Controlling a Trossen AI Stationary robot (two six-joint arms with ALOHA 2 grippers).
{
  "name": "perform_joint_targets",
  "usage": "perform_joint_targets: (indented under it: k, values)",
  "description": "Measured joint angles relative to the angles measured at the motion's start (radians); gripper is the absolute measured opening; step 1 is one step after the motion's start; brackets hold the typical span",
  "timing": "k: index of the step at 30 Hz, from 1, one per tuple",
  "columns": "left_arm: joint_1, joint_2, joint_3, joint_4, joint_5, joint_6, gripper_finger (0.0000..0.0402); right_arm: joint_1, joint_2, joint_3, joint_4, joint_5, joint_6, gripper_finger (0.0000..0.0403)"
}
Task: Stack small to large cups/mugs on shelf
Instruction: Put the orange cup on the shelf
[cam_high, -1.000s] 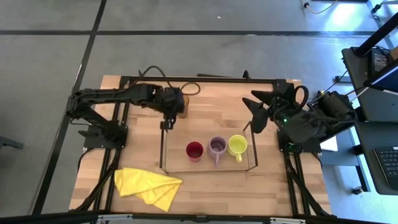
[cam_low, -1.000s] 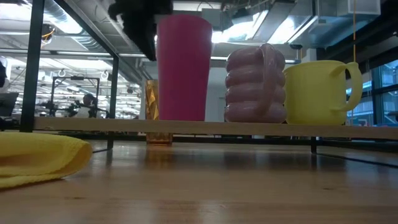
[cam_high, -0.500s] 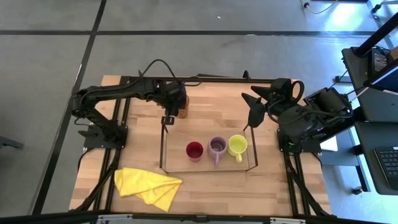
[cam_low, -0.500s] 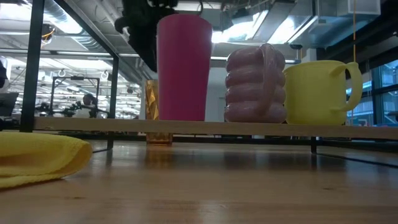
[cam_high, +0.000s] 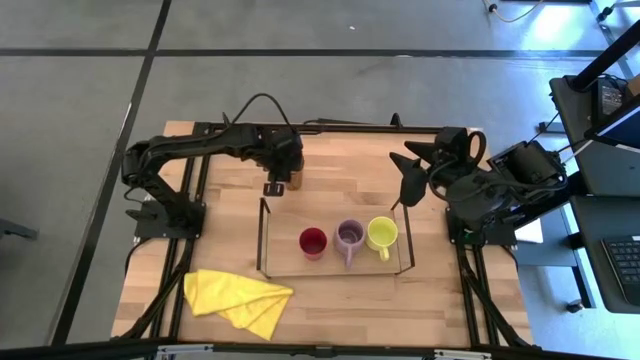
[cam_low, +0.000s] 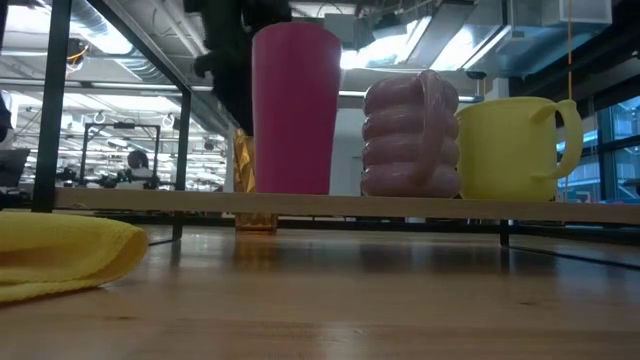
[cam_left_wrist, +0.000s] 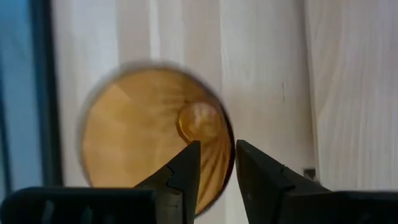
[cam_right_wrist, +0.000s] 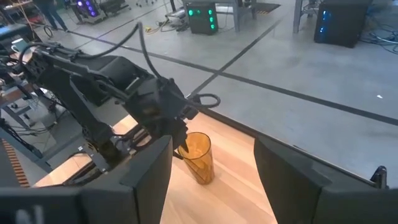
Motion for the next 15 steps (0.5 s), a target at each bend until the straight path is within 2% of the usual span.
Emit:
perform_joint_targets:
  k: [5, 9, 15]
  values:
    - [0.015, 0.001, -0.086, -0.011, 0.026, 0.001, 0.0095, 0.000, 0.000, 0.000, -0.015, 0.000, 0.017, 0.0228]
    - [-0.009, -0.003, -0.109, -0.013, -0.022, 0.006, 0.0087, 0.000, 0.000, 0.000, -0.025, 0.000, 0.021, 0.0228]
    - [-0.045, -0.002, -0.075, 0.012, -0.067, 0.021, 0.0018, -0.005, 0.000, 0.000, -0.027, 0.000, 0.023, 0.0228]
